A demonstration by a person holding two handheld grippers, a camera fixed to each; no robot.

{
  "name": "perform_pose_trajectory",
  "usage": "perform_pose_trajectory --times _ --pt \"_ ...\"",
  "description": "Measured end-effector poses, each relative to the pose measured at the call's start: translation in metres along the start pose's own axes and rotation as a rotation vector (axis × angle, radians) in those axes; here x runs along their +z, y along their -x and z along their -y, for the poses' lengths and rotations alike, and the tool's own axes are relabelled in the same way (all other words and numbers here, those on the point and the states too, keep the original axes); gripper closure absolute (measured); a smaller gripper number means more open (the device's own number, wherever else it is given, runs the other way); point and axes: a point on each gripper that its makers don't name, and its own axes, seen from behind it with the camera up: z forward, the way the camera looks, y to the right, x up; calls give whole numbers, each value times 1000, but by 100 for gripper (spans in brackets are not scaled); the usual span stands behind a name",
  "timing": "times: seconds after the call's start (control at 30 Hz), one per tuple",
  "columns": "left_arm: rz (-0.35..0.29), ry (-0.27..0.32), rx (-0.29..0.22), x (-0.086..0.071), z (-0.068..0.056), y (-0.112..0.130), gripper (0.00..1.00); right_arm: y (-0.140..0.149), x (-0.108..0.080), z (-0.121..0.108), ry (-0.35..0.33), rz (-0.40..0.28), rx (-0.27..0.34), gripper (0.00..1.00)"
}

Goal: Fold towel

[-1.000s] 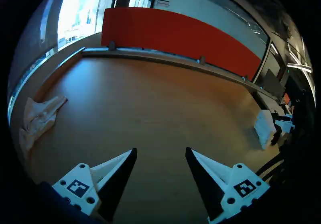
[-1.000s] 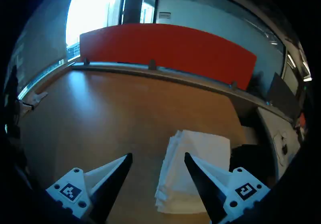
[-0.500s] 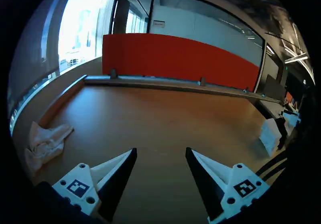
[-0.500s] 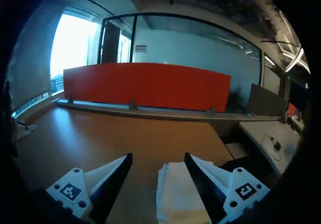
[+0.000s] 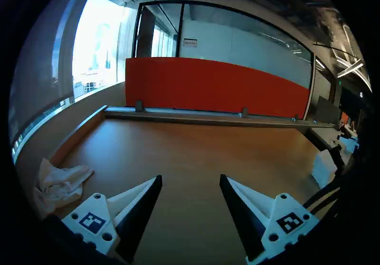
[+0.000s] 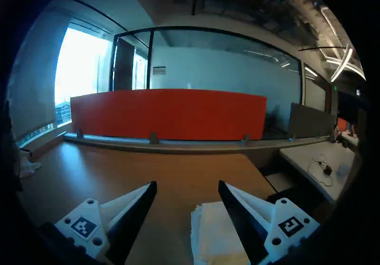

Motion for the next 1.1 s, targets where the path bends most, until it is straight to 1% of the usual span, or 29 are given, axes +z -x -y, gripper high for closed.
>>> perform_pose_trajectory --times 0.2,0.37,0.47,0.57,0.77,0.97,1.1 --pt "-45 -6 0 3 5 -16 11 -16 1 28 -7 -46 -2 0" --pt "-84 -6 -8 5 8 -29 11 -28 3 58 -33 -82 -26 0" --pt "-101 -13 -14 6 12 -34 11 -34 5 71 -36 -95 -33 0" --pt "-116 -15 -19 8 14 -38 10 -39 7 83 -37 -106 -24 0" --pt "-129 -15 -15 8 17 -41 11 -52 5 111 -63 -124 14 0" --pt "-158 -8 -10 5 18 -46 11 -53 5 122 -56 -125 40 0" --pt "-172 -4 1 3 20 -49 11 -52 4 129 -62 -123 44 0"
